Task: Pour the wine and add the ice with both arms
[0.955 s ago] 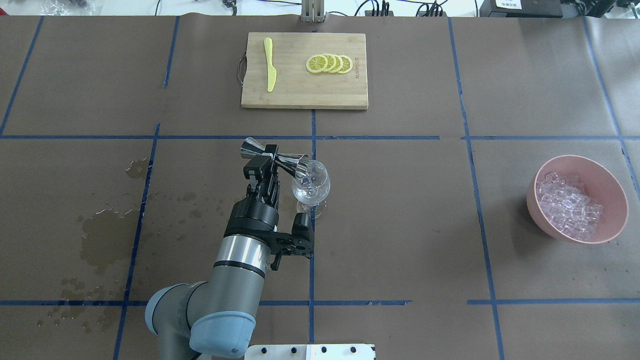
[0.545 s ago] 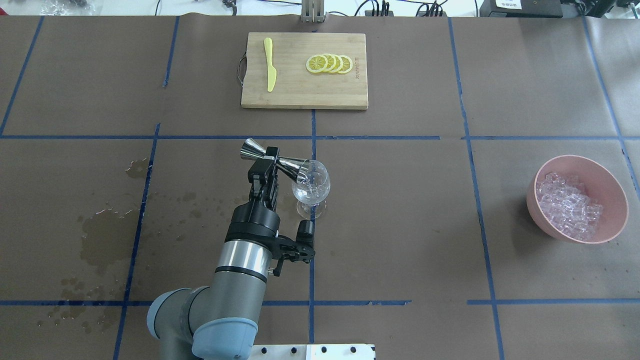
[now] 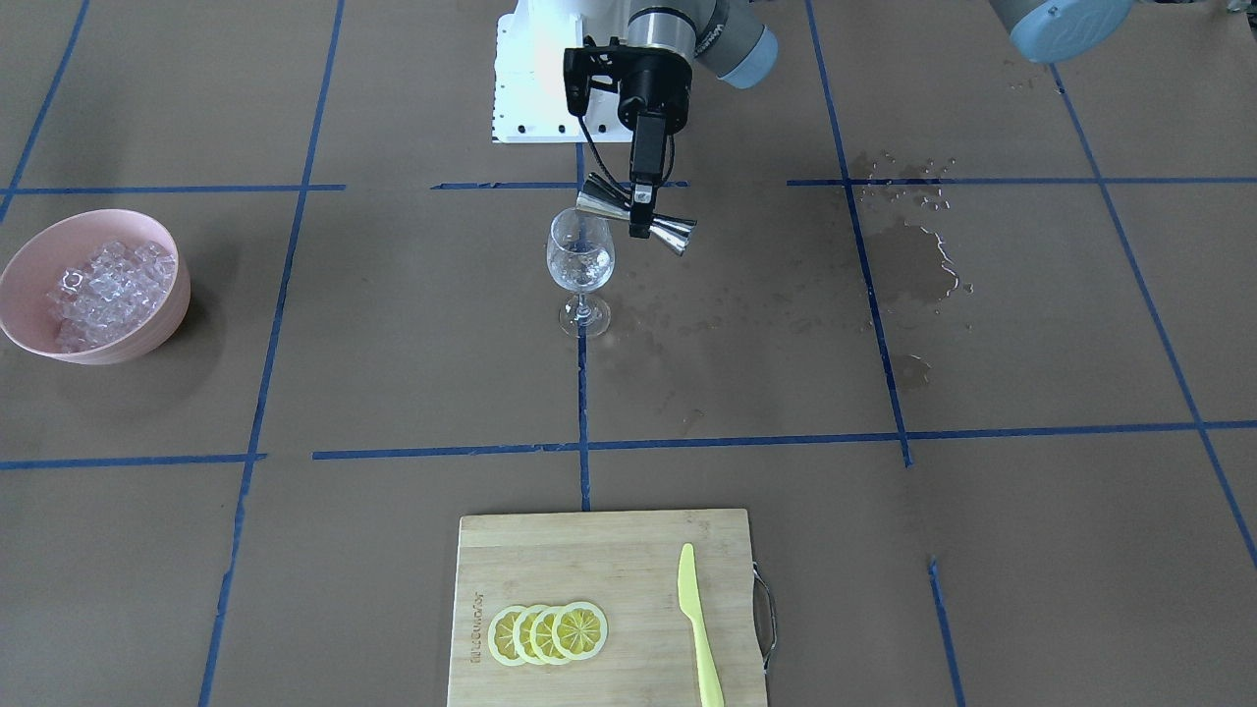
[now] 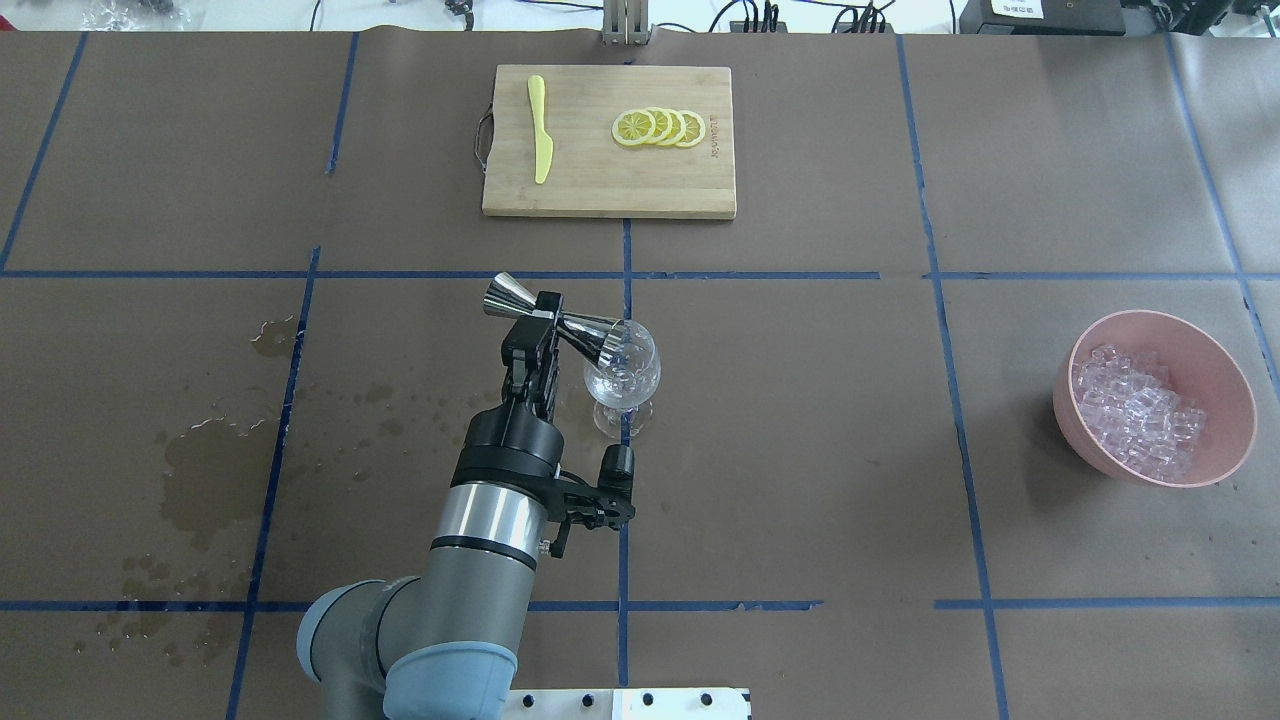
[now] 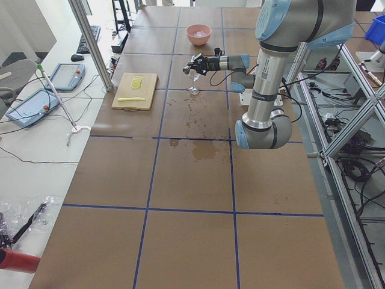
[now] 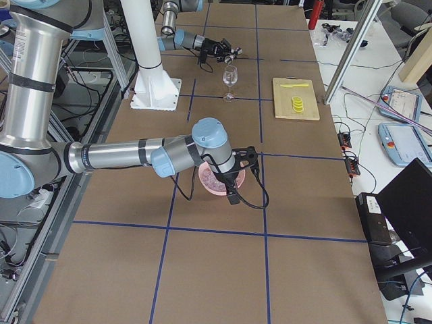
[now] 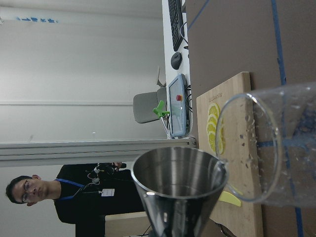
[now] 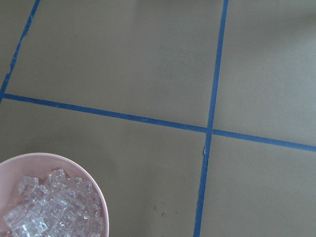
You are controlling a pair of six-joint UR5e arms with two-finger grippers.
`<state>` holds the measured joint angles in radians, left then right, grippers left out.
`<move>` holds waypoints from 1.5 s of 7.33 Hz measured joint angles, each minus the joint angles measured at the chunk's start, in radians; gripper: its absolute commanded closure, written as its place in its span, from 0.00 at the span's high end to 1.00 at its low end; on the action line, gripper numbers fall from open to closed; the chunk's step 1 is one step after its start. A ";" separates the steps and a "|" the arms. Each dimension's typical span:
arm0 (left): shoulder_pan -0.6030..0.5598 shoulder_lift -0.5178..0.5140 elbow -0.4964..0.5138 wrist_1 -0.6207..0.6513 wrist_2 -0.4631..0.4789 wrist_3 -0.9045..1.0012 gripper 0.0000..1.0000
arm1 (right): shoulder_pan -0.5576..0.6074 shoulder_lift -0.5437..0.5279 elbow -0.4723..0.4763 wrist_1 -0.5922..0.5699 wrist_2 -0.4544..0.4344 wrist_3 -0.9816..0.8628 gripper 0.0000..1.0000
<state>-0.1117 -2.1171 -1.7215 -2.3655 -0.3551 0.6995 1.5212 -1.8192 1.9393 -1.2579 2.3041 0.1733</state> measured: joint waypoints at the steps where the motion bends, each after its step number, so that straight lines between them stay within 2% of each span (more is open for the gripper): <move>1: 0.001 -0.002 -0.007 -0.035 -0.003 0.005 0.00 | 0.000 0.000 0.000 0.000 0.000 0.000 1.00; 3: -0.004 0.005 -0.036 -0.129 -0.030 0.015 0.00 | 0.000 0.000 -0.005 0.000 0.000 0.000 1.00; 6: -0.027 0.056 -0.094 -0.278 -0.125 0.015 0.00 | 0.001 0.000 -0.010 0.000 0.001 0.000 1.00; 8: -0.046 0.140 -0.100 -0.405 -0.169 0.007 0.00 | 0.001 0.001 -0.011 0.000 0.001 -0.001 1.00; 11: -0.147 0.325 -0.101 -0.592 -0.357 -0.011 0.00 | 0.001 0.001 -0.010 0.000 0.001 -0.003 1.00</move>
<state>-0.2591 -1.7924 -1.8223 -2.9576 -0.7119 0.6888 1.5217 -1.8178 1.9296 -1.2579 2.3056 0.1708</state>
